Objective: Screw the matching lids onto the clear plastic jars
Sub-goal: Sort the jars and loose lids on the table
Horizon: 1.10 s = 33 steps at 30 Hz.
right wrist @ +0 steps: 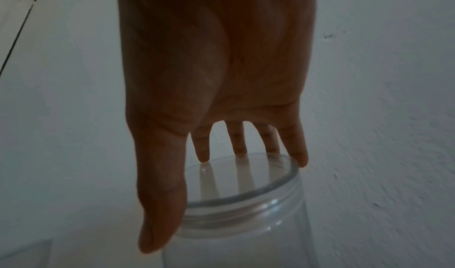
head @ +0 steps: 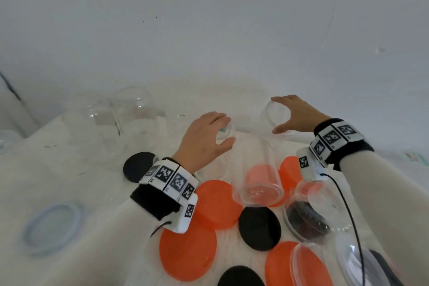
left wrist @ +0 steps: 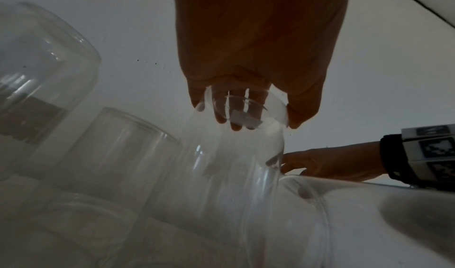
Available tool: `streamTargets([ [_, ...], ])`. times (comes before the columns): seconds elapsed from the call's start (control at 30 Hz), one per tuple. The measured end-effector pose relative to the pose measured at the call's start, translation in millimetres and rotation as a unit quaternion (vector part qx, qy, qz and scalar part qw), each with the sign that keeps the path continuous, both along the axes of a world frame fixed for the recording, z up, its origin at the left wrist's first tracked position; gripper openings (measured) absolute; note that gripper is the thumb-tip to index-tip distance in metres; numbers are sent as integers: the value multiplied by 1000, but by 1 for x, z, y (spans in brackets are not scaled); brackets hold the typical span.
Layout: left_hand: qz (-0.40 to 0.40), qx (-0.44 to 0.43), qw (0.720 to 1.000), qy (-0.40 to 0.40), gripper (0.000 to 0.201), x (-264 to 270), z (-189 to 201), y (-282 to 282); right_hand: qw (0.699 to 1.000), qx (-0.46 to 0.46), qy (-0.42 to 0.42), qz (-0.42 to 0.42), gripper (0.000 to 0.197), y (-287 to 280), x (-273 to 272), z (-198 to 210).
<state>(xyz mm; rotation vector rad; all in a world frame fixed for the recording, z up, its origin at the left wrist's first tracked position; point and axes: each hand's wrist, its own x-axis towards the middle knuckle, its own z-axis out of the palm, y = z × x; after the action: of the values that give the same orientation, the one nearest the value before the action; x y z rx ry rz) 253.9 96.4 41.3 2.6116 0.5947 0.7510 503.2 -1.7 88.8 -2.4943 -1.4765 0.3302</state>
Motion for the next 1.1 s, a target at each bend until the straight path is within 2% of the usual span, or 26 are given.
streamTargets([
  [0.17, -3, -1, 1000, -9, 73, 0, -1, -1, 999, -29, -19, 22, 65, 10, 0, -3],
  [0.23, -4, -2, 1000, -8, 73, 0, -2, -1, 999, -41, -23, 26, 59, 11, -1, -2],
  [0.67, 6, -1, 1000, 21, 80, -3, 1, -4, 997, -67, -31, 26, 60, 1, -17, 8],
  [0.8, 3, -12, 998, 68, 65, -6, 7, -5, 999, -22, -44, 24, 59, -9, -36, 33],
  [0.87, -8, -28, 998, 48, 61, -11, 12, -5, 998, 1, -57, 27, 60, -17, -50, 50],
  [0.97, -20, -44, 998, -32, 52, -26, 20, -6, 997, 51, -58, 15, 58, -34, -77, 74],
  [1.1, -9, -41, 994, -102, 36, -64, 29, -7, 995, 87, -46, 1, 54, -58, -115, 87],
])
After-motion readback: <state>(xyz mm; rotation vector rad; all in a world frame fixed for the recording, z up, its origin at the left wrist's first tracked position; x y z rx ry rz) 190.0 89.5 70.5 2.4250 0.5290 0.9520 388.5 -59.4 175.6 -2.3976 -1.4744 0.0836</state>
